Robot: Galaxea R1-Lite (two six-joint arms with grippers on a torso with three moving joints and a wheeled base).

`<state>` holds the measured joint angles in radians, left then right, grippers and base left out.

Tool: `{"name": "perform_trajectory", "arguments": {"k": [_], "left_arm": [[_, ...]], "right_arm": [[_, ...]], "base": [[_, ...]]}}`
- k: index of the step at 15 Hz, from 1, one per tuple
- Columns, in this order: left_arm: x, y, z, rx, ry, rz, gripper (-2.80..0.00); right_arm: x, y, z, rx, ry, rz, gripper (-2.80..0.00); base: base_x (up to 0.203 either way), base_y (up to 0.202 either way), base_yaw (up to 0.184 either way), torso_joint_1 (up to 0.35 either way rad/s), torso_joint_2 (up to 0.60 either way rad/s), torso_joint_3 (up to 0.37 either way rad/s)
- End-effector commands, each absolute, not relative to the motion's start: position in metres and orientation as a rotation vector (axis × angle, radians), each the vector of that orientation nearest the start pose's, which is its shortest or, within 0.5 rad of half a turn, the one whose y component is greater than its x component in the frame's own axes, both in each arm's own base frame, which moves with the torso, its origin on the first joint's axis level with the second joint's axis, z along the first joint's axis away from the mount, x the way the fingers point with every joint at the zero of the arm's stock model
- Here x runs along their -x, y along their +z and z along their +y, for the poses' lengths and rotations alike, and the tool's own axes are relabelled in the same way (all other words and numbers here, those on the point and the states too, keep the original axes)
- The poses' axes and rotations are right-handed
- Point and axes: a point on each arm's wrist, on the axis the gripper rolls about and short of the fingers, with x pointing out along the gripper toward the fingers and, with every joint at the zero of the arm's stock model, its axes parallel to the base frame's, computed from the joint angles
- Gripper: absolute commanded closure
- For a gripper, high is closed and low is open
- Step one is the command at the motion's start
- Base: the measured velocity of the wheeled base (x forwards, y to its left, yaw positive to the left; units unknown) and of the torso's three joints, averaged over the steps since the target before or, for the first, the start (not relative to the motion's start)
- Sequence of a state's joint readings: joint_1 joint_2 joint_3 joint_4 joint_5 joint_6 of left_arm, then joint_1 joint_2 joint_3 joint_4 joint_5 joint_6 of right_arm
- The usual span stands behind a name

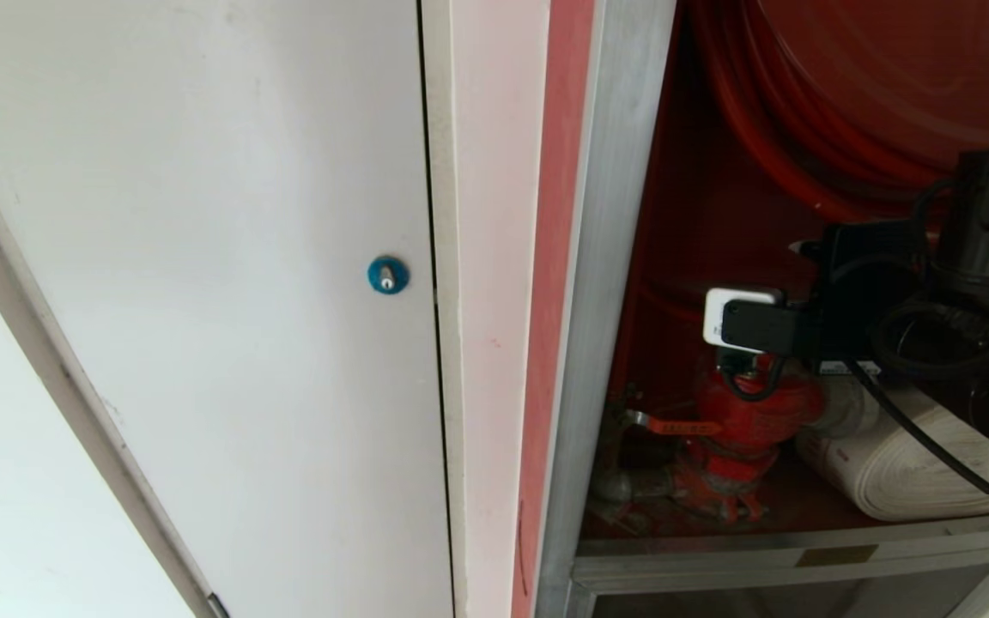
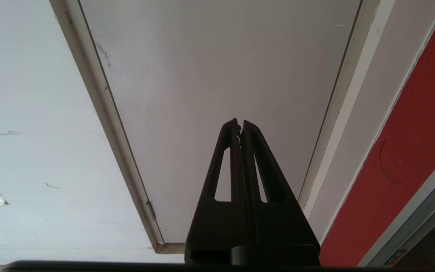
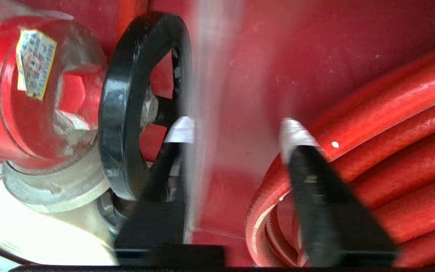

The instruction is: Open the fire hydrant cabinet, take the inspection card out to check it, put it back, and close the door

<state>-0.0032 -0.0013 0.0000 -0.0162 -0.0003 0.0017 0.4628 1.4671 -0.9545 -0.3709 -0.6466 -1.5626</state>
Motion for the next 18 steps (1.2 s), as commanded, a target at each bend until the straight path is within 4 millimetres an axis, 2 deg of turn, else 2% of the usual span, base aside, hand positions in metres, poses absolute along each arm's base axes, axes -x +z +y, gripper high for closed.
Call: {"name": "perform_trajectory", "arguments": {"k": [1, 9, 18], "left_arm": [[0.022, 0.074, 0.000, -0.002, -0.003, -0.006, 0.00], [0.022, 0.074, 0.000, -0.002, -0.003, -0.006, 0.00], [0.022, 0.074, 0.000, -0.002, -0.003, -0.006, 0.00]], "right_arm": [[-0.236, 0.264, 0.103, 1.635, -0.049, 0.239, -2.80], [-0.226, 0.276, 0.099, 1.615, -0.025, 0.167, -2.80], [-0.195, 0.286, 0.087, 1.616, 0.098, 0.170, -2.80]], "base": [[0.000, 0.000, 0.000, 0.000, 0.00, 0.000], [0.000, 0.000, 0.000, 0.000, 0.00, 0.000], [0.000, 0.000, 0.000, 0.000, 0.00, 0.000]]}}
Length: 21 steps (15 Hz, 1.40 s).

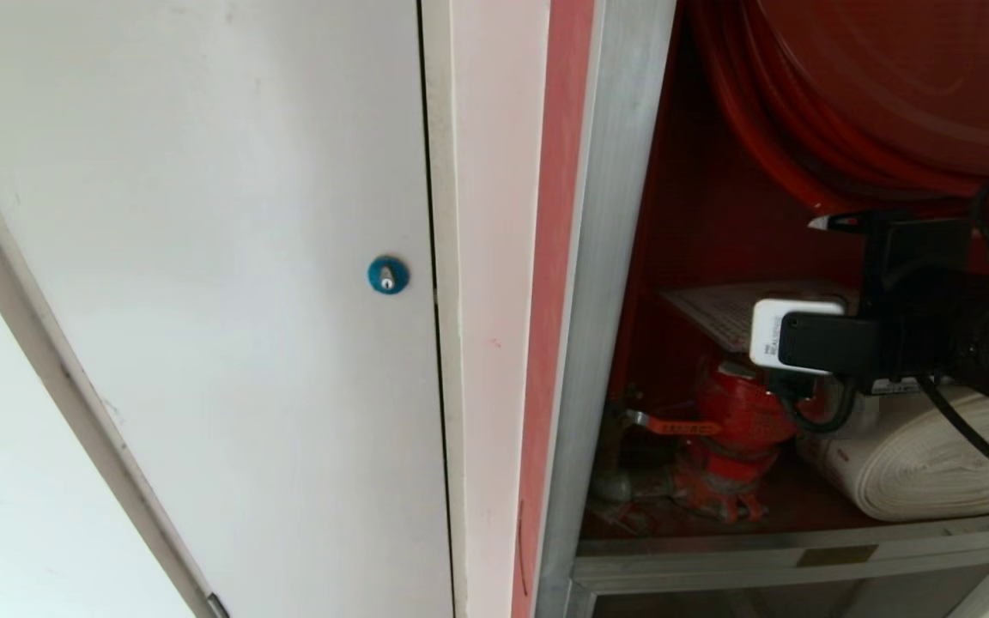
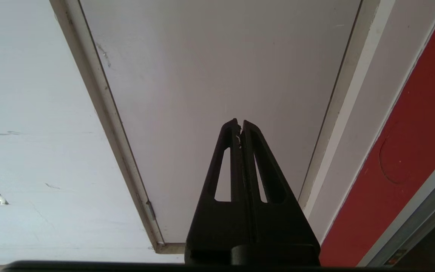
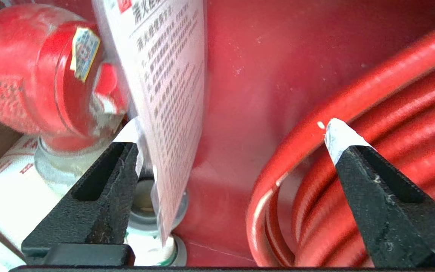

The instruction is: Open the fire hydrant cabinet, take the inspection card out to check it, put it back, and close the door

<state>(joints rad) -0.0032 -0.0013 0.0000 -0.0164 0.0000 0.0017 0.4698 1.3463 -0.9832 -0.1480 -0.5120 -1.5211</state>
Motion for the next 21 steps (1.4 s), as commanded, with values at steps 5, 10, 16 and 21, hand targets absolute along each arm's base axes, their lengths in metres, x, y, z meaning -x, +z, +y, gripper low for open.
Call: {"name": "perform_trajectory", "arguments": {"k": [5, 10, 16, 21], "left_arm": [[0.022, 0.074, 0.000, -0.002, -0.003, -0.006, 0.00], [0.022, 0.074, 0.000, -0.002, -0.003, -0.006, 0.00], [0.022, 0.074, 0.000, -0.002, -0.003, -0.006, 0.00], [0.022, 0.074, 0.000, -0.002, -0.003, -0.006, 0.00]], "right_arm": [[-0.181, 0.287, 0.086, 1.615, 0.150, 0.168, -2.80], [-0.173, 0.283, 0.085, 1.627, 0.194, 0.191, -2.80], [-0.144, 0.280, 0.071, 1.648, 0.282, 0.251, 0.00], [-0.119, 0.295, 0.058, 1.585, 0.439, 0.356, 0.00]], "base": [[0.000, 0.000, 0.000, 0.000, 0.00, 0.000], [0.000, 0.000, 0.000, 0.000, 0.00, 0.000], [0.000, 0.000, 0.000, 0.000, 0.00, 0.000], [0.000, 0.000, 0.000, 0.000, 0.00, 0.000]]}}
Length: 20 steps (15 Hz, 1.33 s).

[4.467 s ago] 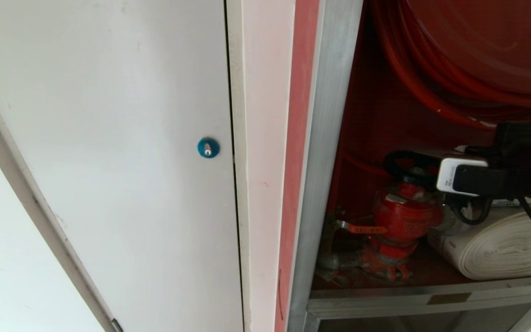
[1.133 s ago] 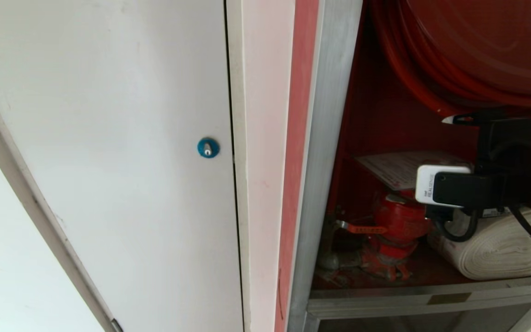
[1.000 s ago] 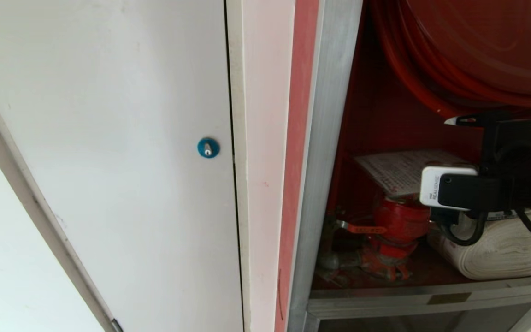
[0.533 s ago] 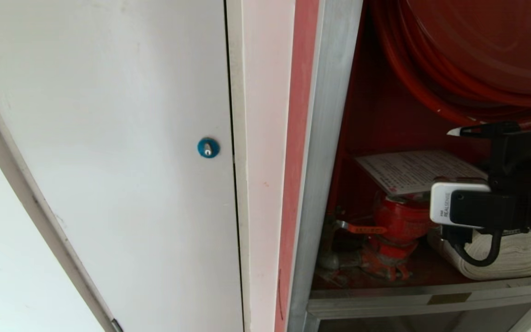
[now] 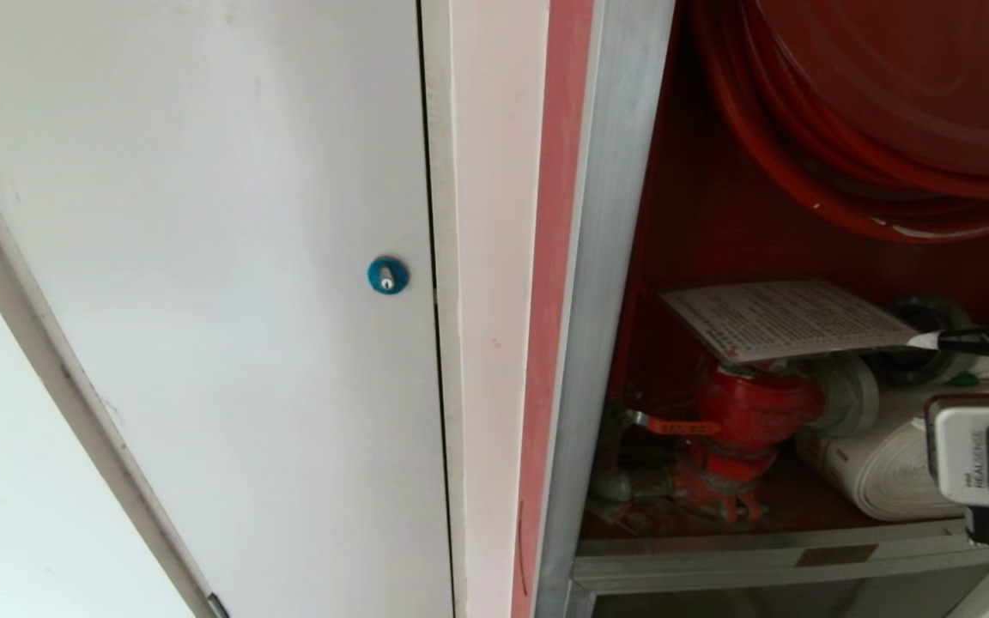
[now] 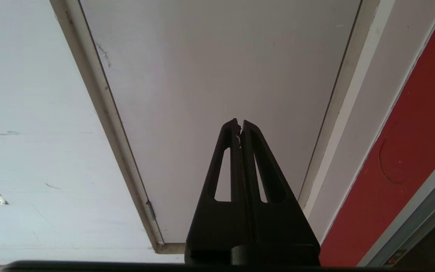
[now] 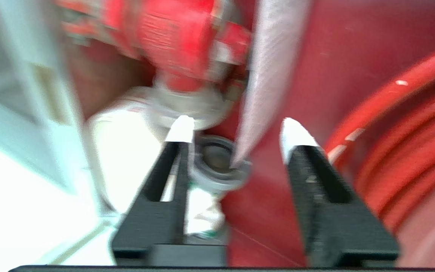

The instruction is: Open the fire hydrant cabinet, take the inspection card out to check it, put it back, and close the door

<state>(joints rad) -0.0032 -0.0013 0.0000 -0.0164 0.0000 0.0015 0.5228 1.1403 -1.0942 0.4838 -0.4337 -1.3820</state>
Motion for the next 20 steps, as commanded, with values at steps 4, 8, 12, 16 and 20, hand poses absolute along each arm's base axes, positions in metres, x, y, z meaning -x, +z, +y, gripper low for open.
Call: {"name": "perform_trajectory", "arguments": {"k": [4, 8, 12, 16, 20], "left_arm": [[0.022, 0.074, 0.000, -0.002, -0.003, -0.006, 0.00], [0.022, 0.074, 0.000, -0.002, -0.003, -0.006, 0.00], [0.022, 0.074, 0.000, -0.002, -0.003, -0.006, 0.00], [0.022, 0.074, 0.000, -0.002, -0.003, -0.006, 0.00], [0.022, 0.074, 0.000, -0.002, -0.003, -0.006, 0.00]], "right_arm": [[-0.140, 0.290, 0.071, 1.552, 0.520, 0.427, 0.00], [-0.161, 0.289, 0.083, 1.523, 0.609, 0.461, 0.00], [-0.187, 0.286, 0.085, 1.514, 0.619, 0.547, 0.00], [-0.205, 0.283, 0.084, 1.487, 0.629, 0.573, 0.00], [-0.209, 0.288, 0.085, 1.472, 0.629, 0.548, 0.00]], "base": [[0.000, 0.000, 0.000, 0.000, 0.00, 0.000], [0.000, 0.000, 0.000, 0.000, 0.00, 0.000], [0.000, 0.000, 0.000, 0.000, 0.00, 0.000], [0.000, 0.000, 0.000, 0.000, 0.00, 0.000], [0.000, 0.000, 0.000, 0.000, 0.00, 0.000]]}}
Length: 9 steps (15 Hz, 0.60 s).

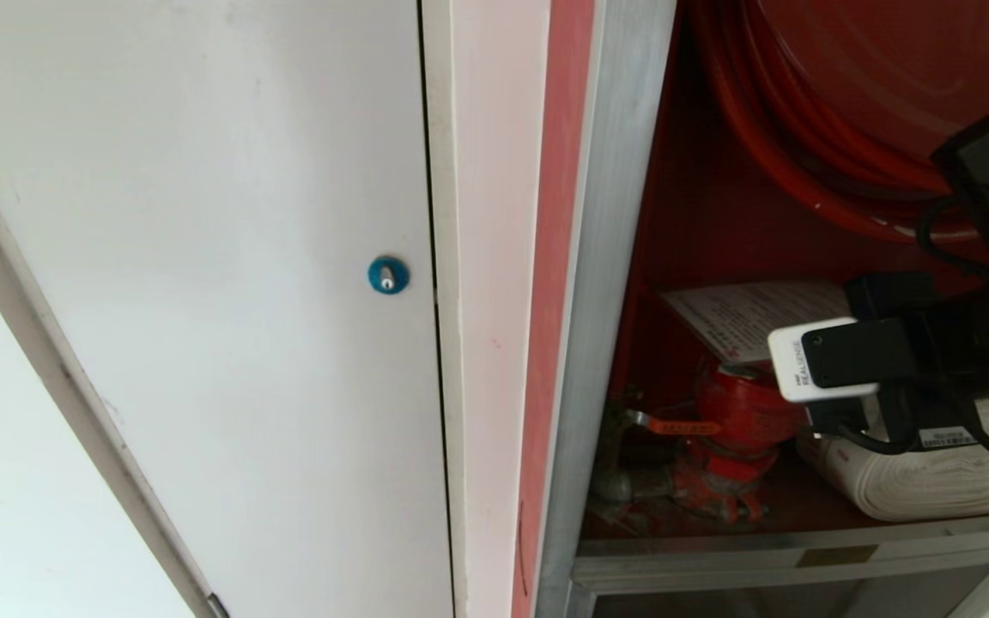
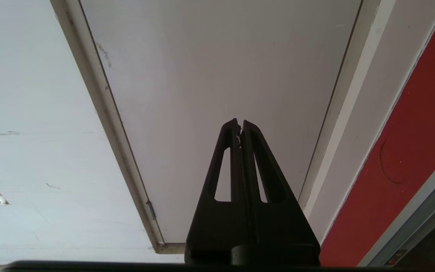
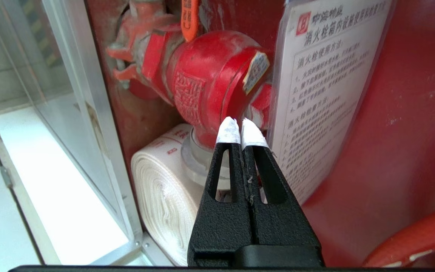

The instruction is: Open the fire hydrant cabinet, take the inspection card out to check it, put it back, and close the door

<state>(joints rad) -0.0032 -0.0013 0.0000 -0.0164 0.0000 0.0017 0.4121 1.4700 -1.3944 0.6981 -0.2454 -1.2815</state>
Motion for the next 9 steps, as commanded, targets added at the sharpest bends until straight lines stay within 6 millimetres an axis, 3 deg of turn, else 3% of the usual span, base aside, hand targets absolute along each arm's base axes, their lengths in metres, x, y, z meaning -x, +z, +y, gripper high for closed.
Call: {"name": "perform_trajectory", "arguments": {"k": [1, 9], "left_arm": [[0.0220, 0.0742, 0.0001, -0.002, -0.003, -0.006, 0.00], [0.0220, 0.0742, 0.0001, -0.002, -0.003, -0.006, 0.00]], "right_arm": [[-0.2112, 0.2873, 0.0864, 1.465, 0.637, 0.546, 0.00], [-0.2196, 0.2893, 0.0907, 1.423, 0.611, 0.507, 0.00]], "base": [[0.000, 0.000, 0.000, 0.000, 0.00, 0.000], [0.000, 0.000, 0.000, 0.000, 0.00, 0.000]]}}
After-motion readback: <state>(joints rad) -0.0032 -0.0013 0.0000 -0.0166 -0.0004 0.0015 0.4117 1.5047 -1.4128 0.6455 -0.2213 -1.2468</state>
